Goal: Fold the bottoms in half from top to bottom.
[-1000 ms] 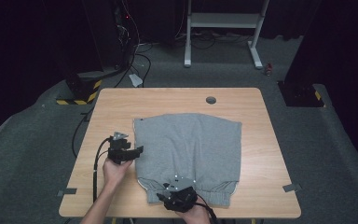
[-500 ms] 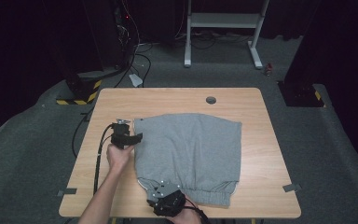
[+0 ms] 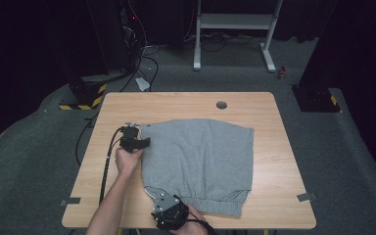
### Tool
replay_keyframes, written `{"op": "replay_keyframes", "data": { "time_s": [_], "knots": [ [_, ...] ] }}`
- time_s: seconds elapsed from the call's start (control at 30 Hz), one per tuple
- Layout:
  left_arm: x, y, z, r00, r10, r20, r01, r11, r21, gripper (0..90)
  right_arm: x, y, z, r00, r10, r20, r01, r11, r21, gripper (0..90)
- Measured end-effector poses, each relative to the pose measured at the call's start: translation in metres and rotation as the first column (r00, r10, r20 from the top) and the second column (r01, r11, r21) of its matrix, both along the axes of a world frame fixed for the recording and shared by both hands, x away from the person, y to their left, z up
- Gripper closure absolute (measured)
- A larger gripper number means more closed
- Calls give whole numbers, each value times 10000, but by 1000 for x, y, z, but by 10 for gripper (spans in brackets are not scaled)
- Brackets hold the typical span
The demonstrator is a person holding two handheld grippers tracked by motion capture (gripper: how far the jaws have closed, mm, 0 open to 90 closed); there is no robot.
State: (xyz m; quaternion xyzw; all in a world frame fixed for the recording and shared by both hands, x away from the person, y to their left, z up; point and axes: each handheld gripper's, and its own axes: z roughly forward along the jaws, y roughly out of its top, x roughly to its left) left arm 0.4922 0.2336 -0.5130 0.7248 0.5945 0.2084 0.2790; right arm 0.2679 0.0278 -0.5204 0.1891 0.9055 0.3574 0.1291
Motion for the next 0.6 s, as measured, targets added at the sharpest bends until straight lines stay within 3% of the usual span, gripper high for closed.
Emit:
{"op": "replay_keyframes", "data": {
  "time_s": [0.03,0.07,0.23,0.4,0.6],
  "knots": [
    [0,0,0,10000,0,0,0,10000,0,390,0,1,0,10000,-44,45,44,10000,-1,433],
    [1,-3,-1,9999,-37,95,34,9997,259,390,0,1,0,10000,-44,45,44,10000,-1,433],
    [0,-7,-2,9995,-108,303,100,9996,282,465,0,-1,0,9996,-234,151,235,9997,-70,513],
    [3,-3,0,9998,26,219,-30,9998,179,639,-2,1,3,9994,-241,235,249,9992,-325,615],
    [4,-4,0,9997,26,254,-28,10000,86,767,-7,1,4,9978,-418,520,454,9964,-715,751]
  ]
}}
